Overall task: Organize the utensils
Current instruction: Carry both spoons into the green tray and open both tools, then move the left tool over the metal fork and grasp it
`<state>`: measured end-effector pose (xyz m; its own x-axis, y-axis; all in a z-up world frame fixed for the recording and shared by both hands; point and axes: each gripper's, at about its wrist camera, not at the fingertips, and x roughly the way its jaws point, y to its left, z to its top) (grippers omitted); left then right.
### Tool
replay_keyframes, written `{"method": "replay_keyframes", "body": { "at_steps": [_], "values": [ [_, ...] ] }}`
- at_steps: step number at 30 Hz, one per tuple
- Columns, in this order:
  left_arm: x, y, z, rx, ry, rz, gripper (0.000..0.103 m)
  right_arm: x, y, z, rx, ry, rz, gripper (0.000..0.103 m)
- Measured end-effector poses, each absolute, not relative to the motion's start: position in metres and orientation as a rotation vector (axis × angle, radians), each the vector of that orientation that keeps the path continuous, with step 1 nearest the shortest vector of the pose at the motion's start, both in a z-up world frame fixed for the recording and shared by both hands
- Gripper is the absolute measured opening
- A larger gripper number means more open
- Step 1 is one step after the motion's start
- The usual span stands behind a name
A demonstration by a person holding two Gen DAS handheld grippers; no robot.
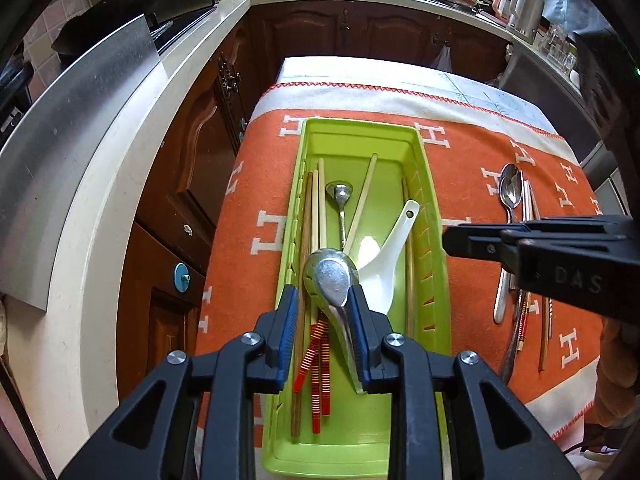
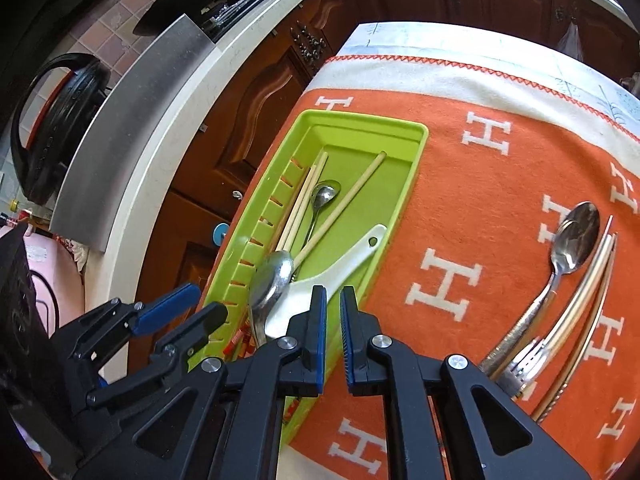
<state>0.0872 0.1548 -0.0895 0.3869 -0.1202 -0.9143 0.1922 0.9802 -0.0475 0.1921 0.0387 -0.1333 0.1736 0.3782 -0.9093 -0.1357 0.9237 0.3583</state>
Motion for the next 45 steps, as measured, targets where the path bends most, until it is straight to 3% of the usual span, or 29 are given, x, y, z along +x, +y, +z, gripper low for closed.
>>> {"method": "replay_keyframes", "body": {
  "at_steps": [16,27,31,35,45],
  "values": [
    [0.071,0.089,-0.045,0.103,1.069,-0.360,0.023,0.131,-0.077,-0.095,0.282,1.274,0.291,0.007],
    [0.076,0.021,-0.052,0.152,1.098,-0.492,0.023,0.097,-0.162,-0.075,0.375,1.217,0.193,0.007],
    [0.076,0.002,-0.070,0.161,1.147,-0.532,0.024,0.091,-0.182,-0.083,0.403,1.216,0.163,0.007],
    [0.069,-0.015,-0.091,0.188,1.190,-0.555,0.040,0.090,-0.191,-0.104,0.423,1.238,0.140,0.007],
    [0.059,-0.041,-0.127,0.245,1.239,-0.548,0.040,0.083,-0.198,-0.162,0.484,1.312,0.146,0.007]
  ]
}}
